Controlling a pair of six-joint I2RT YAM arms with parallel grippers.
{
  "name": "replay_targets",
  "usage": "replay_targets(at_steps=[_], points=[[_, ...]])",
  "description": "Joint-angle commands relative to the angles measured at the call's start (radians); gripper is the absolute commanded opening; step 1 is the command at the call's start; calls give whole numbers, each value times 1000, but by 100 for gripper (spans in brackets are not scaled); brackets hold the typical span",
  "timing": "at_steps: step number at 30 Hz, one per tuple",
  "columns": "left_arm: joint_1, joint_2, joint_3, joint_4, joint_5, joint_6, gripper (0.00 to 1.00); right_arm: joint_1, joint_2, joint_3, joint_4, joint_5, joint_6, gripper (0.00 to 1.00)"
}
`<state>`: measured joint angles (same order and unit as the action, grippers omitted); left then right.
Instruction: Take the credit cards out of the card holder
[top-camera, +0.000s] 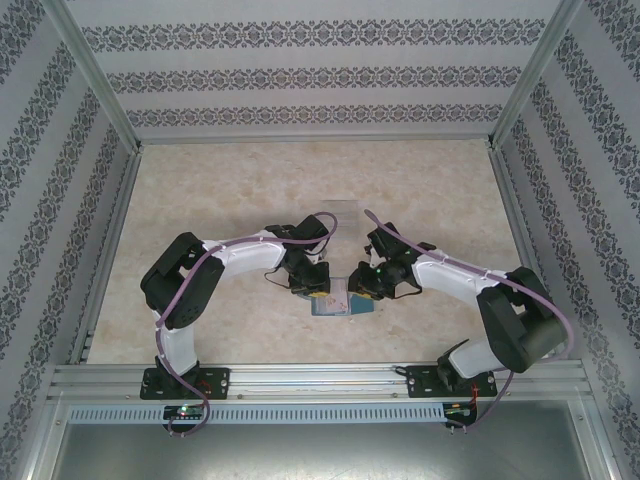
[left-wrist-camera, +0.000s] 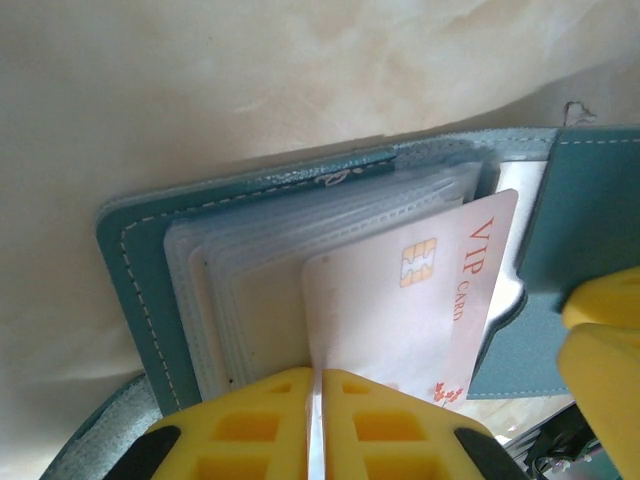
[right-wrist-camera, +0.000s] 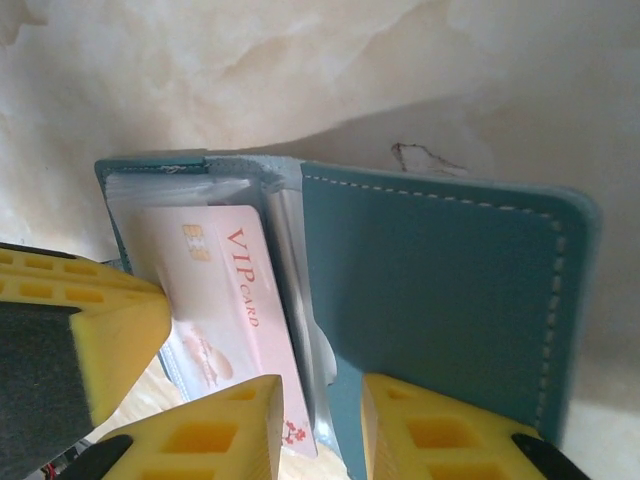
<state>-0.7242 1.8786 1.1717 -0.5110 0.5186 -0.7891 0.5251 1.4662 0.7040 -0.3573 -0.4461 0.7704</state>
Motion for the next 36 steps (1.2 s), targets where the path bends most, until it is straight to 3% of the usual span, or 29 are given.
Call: replay_targets(at_steps=[1,11,36], points=[[6,-13,-15,-24,-20,15,11,-14,24,-39,113,-71,-21,27],[6,-2,-8,-31,-19,19,11,-26,65,-69,224,-148,-80,27],[6,19,16,-84,-52,41,11,-48,152,-77,294,-249,-144,22]])
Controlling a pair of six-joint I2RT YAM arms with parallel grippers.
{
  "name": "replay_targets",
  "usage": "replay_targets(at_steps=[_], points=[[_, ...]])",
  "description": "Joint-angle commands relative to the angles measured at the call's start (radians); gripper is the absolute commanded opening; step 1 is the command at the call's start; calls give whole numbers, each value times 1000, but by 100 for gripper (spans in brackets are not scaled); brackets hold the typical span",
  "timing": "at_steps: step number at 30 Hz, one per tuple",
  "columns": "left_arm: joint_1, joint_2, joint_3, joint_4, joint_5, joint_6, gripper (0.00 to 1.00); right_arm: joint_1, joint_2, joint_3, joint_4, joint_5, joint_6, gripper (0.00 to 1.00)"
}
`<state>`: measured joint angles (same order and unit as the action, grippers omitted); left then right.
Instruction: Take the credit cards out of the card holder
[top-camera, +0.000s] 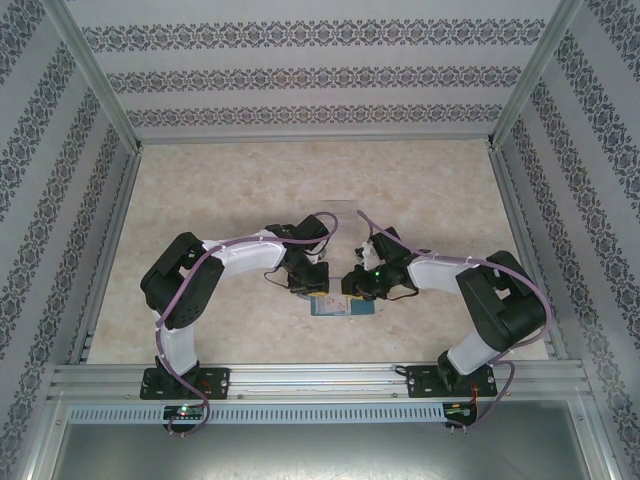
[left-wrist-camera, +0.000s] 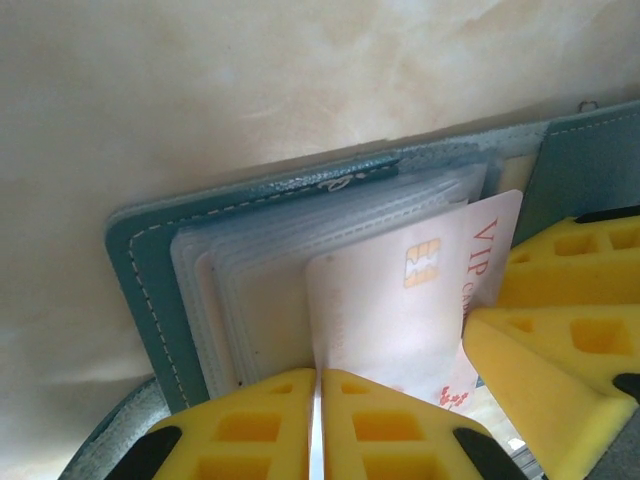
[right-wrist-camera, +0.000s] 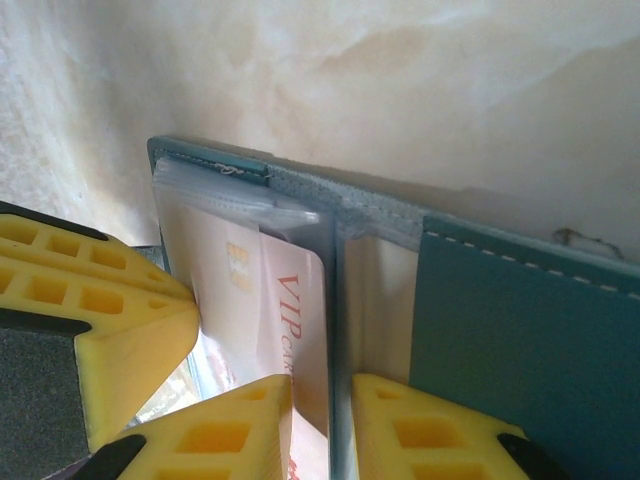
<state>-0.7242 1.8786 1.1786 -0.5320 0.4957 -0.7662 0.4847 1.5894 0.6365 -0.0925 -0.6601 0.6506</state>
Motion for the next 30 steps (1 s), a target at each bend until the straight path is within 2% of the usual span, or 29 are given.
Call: replay_targets(at_steps=[1,11,17,25,30], points=[[6,20,10,-62,-29,19,11,-7,33,-11,35,-42,-24,22],[6,24,7,-60,-27,16,11,-10,18,-26,57,-49,-16,17],[6,21,7,-63,-32,16,11,-15,5,-33,56,-50,-17,10],[7,17,6,-82,-48,23,11,-35,-24,-44,19,-30,-31,1],[6,17,3,-87,-57,24,11,-47,-49,-43,-29,-4,-50,0]])
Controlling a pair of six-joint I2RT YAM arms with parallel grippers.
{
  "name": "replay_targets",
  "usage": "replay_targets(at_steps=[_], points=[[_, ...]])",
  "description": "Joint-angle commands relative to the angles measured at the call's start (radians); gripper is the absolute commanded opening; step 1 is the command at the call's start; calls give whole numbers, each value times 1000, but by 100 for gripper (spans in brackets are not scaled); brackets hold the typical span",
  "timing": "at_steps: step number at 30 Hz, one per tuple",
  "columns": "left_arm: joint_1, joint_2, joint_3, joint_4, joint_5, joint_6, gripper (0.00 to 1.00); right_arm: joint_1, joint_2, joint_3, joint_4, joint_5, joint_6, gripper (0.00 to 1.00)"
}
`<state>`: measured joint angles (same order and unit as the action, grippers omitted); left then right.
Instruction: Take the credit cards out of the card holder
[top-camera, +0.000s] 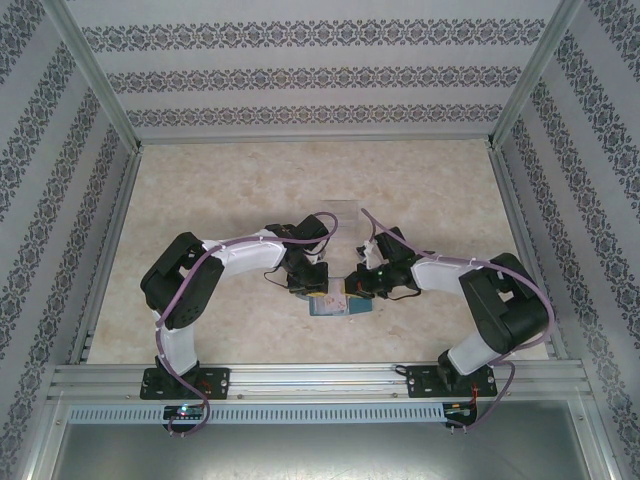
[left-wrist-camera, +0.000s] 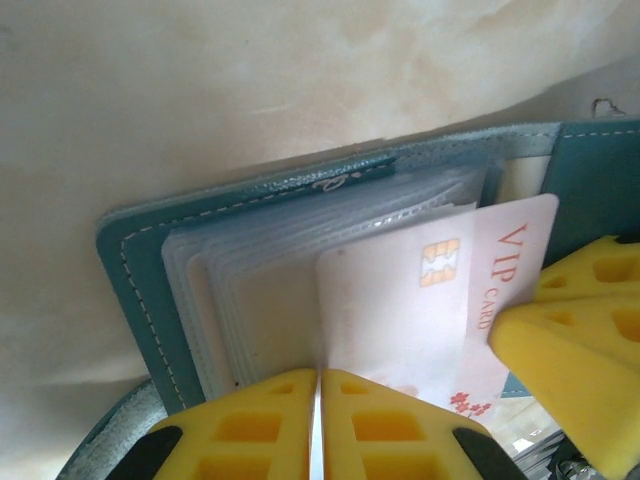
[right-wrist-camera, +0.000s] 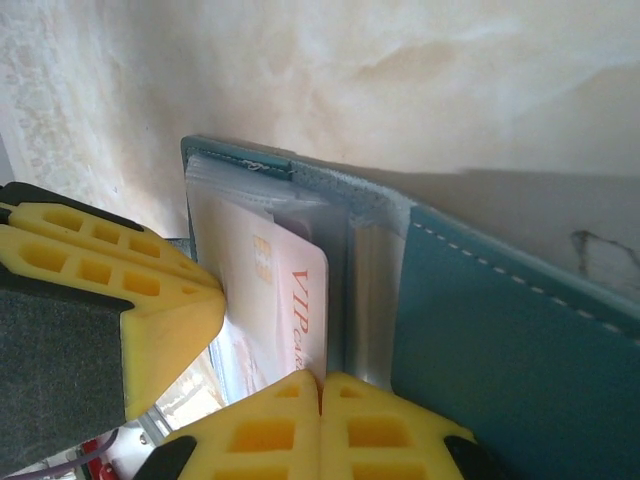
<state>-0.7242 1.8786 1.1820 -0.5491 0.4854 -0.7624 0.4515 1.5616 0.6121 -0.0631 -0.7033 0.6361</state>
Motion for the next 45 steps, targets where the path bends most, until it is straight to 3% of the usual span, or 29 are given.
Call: replay_targets(at_steps=[1,33,45], points=[[7,16,-4,-70,-48,20,11,-17,-26,-18,-70,46,-39,0],[8,10,11,-86,-51,23,11,-79,-124,12,-297,186,-111,0],[8,13,11,-55,-20,17,12,6,-125,78,-297,177,-44,5]])
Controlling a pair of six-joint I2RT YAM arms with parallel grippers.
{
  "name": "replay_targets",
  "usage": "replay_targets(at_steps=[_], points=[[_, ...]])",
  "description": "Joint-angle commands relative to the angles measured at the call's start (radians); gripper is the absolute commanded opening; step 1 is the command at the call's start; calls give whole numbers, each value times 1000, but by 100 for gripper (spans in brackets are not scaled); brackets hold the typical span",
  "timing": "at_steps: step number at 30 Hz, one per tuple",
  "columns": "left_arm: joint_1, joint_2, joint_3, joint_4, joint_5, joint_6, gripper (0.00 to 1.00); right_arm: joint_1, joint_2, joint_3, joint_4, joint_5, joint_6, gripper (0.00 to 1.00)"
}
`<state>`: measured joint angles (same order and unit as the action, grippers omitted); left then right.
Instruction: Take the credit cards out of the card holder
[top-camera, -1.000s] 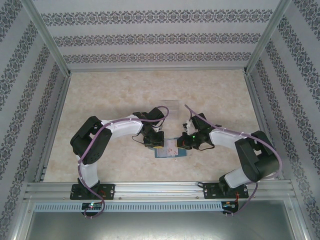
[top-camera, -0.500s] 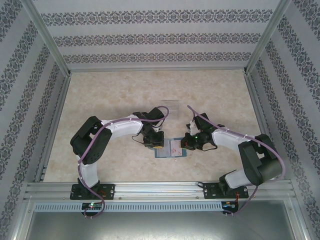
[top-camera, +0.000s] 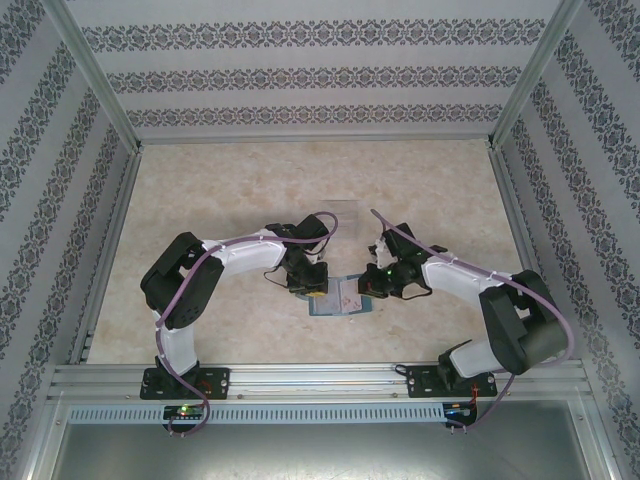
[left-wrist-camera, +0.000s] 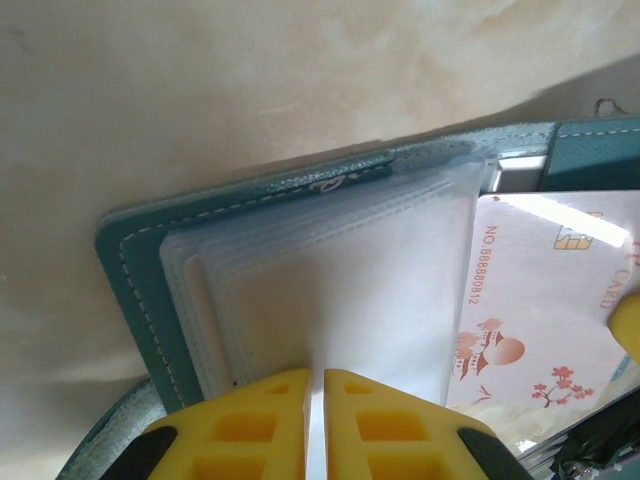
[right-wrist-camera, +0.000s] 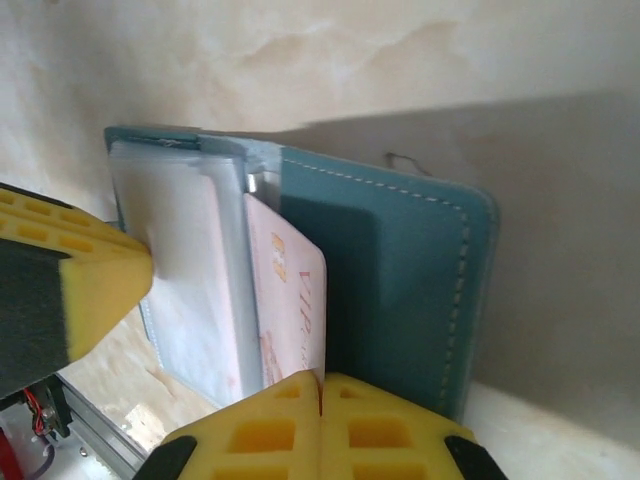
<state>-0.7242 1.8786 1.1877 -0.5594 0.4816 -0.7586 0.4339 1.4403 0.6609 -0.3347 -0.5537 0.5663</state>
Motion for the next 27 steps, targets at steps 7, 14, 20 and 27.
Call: replay_targets(at_steps=[7,14,20,27], points=[[8,15,8,-46,-13,18,12,72,-9,64,-51,40,62,7],[8,16,7,-40,-8,19,12,90,-3,80,-98,77,67,10],[7,12,3,-37,-8,21,12,104,26,90,-97,83,69,11],[8,9,-2,-33,-8,21,12,109,33,97,-97,88,71,9]])
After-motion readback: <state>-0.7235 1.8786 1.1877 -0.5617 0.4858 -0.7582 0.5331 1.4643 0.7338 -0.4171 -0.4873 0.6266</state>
